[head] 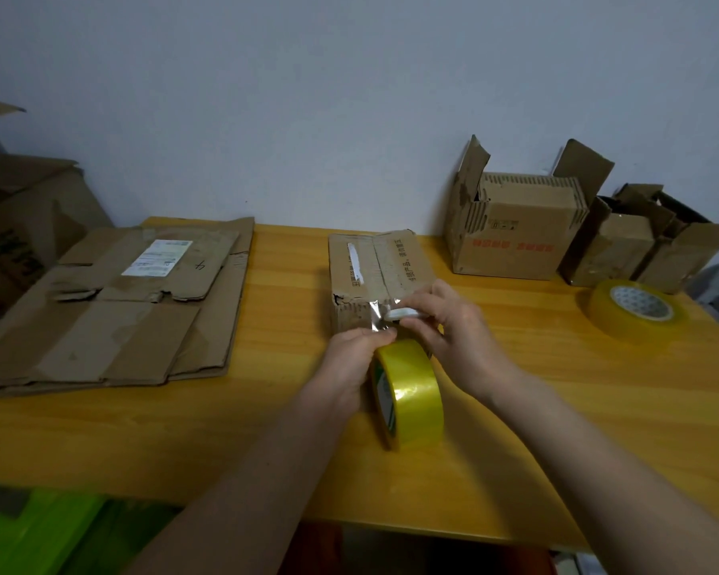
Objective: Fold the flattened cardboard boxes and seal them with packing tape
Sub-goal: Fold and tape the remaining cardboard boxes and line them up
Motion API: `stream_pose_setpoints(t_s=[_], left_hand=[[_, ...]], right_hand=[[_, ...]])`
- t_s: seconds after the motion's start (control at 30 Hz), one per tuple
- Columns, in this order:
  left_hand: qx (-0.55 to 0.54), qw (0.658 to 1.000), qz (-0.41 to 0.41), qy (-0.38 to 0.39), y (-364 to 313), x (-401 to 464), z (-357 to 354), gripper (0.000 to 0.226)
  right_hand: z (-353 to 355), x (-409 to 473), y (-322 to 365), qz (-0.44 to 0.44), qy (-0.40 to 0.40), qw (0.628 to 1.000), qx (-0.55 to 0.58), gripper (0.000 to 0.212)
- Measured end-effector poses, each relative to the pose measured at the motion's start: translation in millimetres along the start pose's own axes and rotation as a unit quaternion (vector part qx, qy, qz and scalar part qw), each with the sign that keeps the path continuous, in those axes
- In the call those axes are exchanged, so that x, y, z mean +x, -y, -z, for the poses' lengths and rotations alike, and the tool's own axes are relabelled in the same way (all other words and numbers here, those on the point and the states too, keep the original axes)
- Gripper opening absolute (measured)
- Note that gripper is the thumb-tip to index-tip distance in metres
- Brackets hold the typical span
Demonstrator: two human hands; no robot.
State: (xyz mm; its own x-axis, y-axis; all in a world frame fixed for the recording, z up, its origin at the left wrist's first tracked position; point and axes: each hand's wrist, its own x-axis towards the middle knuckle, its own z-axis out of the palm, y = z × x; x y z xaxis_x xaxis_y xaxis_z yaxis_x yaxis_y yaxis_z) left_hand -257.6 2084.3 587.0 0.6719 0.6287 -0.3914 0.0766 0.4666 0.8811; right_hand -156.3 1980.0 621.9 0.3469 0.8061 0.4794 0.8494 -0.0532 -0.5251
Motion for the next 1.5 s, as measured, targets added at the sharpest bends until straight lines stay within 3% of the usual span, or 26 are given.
stream_pose_setpoints(t_s=[0.13,0.3,0.43,0.57,0.67,0.77,0.87,0.97,1.07,1.27,1.37,1.5], left_hand=[[0.003,1.0,-0.006,0.001,-0.4,2.1,1.3,0.011],[0.036,0.999,-0.012,-0.002,1.0,7.2,4.0,0.012],[0.044,0.999,-0.019,0.017,1.2,7.0,6.3,0.011],[0.052,0.998,-0.022,0.02,0.2,5.3,7.7,0.013],[0.059,0.998,-0.024,0.026,-1.1,3.9,7.6,0.013],[0.066,0.997,-0.028,0.031,-1.5,2.5,8.4,0.011],[0.062,0.997,-0.03,0.037,-3.0,1.9,8.5,0.011],[0.042,0.998,-0.035,0.042,-3.8,-0.7,6.6,0.012],[0.036,0.997,-0.037,0.054,-4.6,-4.4,9.0,0.014],[0.085,0.99,-0.066,0.089,-9.1,-21.4,26.1,0.012],[0.131,0.977,-0.166,0.027,-21.0,-42.9,36.3,0.011],[0.222,0.916,-0.299,-0.15,-41.5,-56.9,63.7,0.008]], right_hand=[[-0.1,-1.7,-6.6,0.045,0.009,0.997,-0.06,0.022],[13.2,-12.8,-23.5,-0.007,-0.024,0.996,-0.087,0.019],[20.6,-25.3,-49.3,-0.153,-0.026,0.987,-0.031,0.012],[13.1,-50.9,-83.1,-0.334,0.002,0.94,0.061,0.013],[8.3,-60.3,-91.8,-0.384,0.03,0.922,0.047,0.012],[9.4,-46.9,-78.5,-0.307,0.002,0.944,-0.121,0.015],[10.5,-13.5,-35.9,-0.094,-0.099,0.979,-0.153,0.021],[1.9,24.8,-9.0,0.011,-0.007,0.993,-0.115,0.03],[-10.0,42.2,-19.0,-0.014,0.113,0.983,-0.146,0.038],[-12.8,42.6,-29.1,-0.06,0.099,0.992,-0.057,0.037],[-14.6,41.5,-26.1,-0.082,0.086,0.993,-0.008,0.035],[-13.7,41.0,-25.3,-0.099,0.076,0.992,0.018,0.038]])
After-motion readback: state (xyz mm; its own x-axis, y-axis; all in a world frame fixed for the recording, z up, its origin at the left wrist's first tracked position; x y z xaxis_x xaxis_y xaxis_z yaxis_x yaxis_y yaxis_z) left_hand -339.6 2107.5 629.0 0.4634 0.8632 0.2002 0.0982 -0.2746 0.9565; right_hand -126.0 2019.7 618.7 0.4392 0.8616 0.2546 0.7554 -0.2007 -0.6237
